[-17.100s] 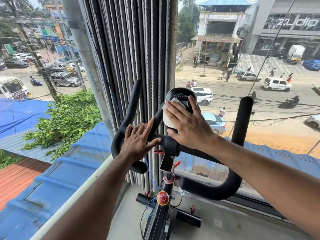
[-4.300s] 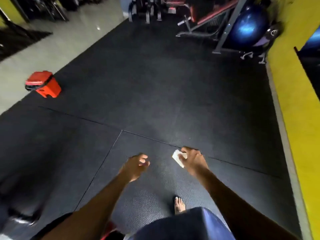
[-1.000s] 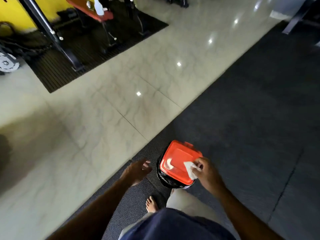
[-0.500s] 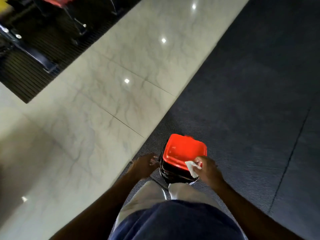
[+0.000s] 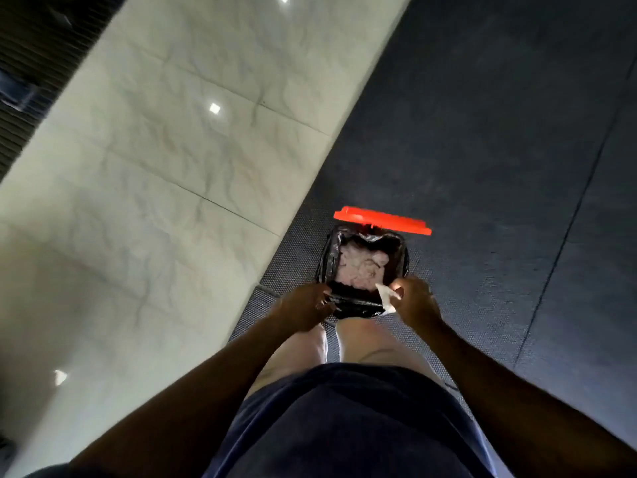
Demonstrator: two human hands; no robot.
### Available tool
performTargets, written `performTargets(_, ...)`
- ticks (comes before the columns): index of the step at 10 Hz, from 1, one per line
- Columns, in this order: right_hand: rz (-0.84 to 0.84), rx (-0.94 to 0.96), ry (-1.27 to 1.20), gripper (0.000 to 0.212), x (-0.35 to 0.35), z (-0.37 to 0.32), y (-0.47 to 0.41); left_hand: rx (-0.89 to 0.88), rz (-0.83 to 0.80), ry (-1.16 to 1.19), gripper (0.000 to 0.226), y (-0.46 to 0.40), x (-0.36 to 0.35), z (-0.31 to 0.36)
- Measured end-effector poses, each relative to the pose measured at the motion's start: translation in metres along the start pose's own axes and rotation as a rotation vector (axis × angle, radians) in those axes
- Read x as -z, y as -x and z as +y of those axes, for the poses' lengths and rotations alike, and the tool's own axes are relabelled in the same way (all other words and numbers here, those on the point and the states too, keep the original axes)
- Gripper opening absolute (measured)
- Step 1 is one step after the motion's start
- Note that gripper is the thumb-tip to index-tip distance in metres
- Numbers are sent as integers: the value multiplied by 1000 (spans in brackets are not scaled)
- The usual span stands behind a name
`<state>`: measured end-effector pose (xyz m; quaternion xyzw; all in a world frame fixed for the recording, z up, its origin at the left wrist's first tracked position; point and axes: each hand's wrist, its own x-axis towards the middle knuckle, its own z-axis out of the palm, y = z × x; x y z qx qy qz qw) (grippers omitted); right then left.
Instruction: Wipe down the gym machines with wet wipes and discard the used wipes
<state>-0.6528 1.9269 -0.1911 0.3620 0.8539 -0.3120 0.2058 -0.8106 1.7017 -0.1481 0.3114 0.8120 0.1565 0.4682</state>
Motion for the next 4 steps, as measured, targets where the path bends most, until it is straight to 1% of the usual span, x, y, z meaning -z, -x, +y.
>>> performTargets(1,5,-57,-13,26,-21,7,-9,-60,-41,-60,38,-4,0,-5)
performTargets(2,-1,-96,-15,30,-36,9,-20,-52,-56,-39,37,-8,1,-9)
performTargets(3,70,-118,-47,33,-51,4,-42,-68,-90,-7,48,-6,0,-13)
performTargets(4,80,-167,-78,38,-61,11,-68,-82,-108,-13,50,-8,-7,-17)
